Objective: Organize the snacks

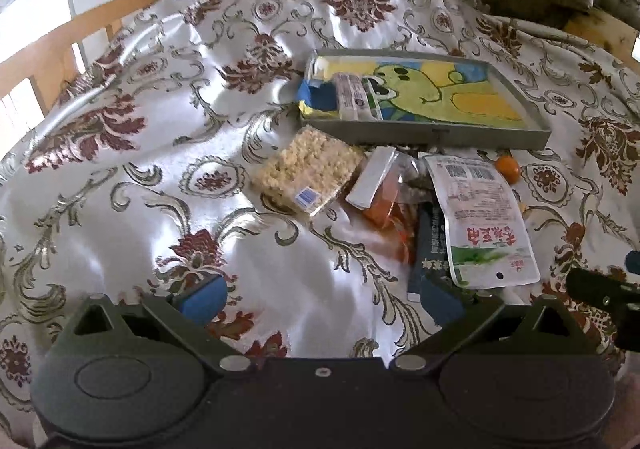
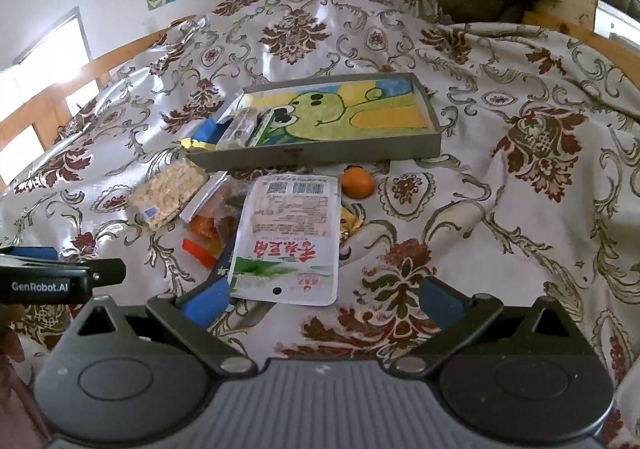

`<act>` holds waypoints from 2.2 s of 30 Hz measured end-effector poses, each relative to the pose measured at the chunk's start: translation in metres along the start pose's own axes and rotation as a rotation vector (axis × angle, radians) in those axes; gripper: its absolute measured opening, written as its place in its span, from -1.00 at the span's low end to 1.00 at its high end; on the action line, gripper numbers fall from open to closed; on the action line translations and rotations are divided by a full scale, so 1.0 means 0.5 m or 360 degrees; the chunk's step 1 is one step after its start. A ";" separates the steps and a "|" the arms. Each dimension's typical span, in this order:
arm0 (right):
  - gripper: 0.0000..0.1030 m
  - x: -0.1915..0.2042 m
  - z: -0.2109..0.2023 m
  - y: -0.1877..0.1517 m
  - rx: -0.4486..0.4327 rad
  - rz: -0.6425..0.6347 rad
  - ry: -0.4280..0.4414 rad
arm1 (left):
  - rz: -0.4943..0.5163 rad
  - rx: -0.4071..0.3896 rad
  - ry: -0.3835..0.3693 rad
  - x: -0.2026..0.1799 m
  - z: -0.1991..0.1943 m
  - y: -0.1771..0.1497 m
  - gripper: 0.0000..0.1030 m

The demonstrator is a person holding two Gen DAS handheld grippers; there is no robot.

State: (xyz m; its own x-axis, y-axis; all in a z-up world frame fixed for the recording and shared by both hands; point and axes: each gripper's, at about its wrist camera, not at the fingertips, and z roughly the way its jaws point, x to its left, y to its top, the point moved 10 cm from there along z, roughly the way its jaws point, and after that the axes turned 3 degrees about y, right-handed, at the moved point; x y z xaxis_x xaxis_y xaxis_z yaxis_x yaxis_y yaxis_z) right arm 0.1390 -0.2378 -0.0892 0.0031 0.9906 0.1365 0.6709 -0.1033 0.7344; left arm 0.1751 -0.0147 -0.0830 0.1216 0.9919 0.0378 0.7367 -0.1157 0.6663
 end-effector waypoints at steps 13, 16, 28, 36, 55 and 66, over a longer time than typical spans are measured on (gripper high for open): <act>1.00 0.011 0.058 0.004 0.0205 -0.0148 0.0126 | 0.0083 0.0027 -0.0265 -0.001 0.049 0.066 0.98; 1.00 0.002 0.070 0.016 0.0206 -0.0248 0.0095 | 0.0130 -0.0006 -0.0283 -0.005 0.062 0.085 0.98; 1.00 -0.020 0.142 0.069 0.0158 -0.0203 0.0219 | 0.0185 -0.0051 -0.0410 -0.048 0.121 0.121 0.98; 1.00 -0.022 0.192 0.079 0.0220 -0.0185 0.0263 | 0.0455 -0.0133 -0.0477 -0.079 0.145 0.135 0.98; 0.67 -0.026 0.223 0.089 0.0292 0.0096 0.0443 | -0.0222 0.0182 -0.0934 -0.071 0.239 0.153 0.59; 0.25 -0.004 0.221 0.081 0.0316 0.0057 0.0455 | -0.0239 0.0237 -0.0786 -0.033 0.273 0.164 -0.27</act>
State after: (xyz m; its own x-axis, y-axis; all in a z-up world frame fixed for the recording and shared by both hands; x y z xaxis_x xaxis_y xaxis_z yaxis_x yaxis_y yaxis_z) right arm 0.2481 -0.2338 -0.1333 -0.1600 0.9187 0.3611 0.8055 -0.0899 0.5857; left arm 0.3240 -0.0477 -0.1306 0.2799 0.8590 -0.4286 0.8520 -0.0165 0.5233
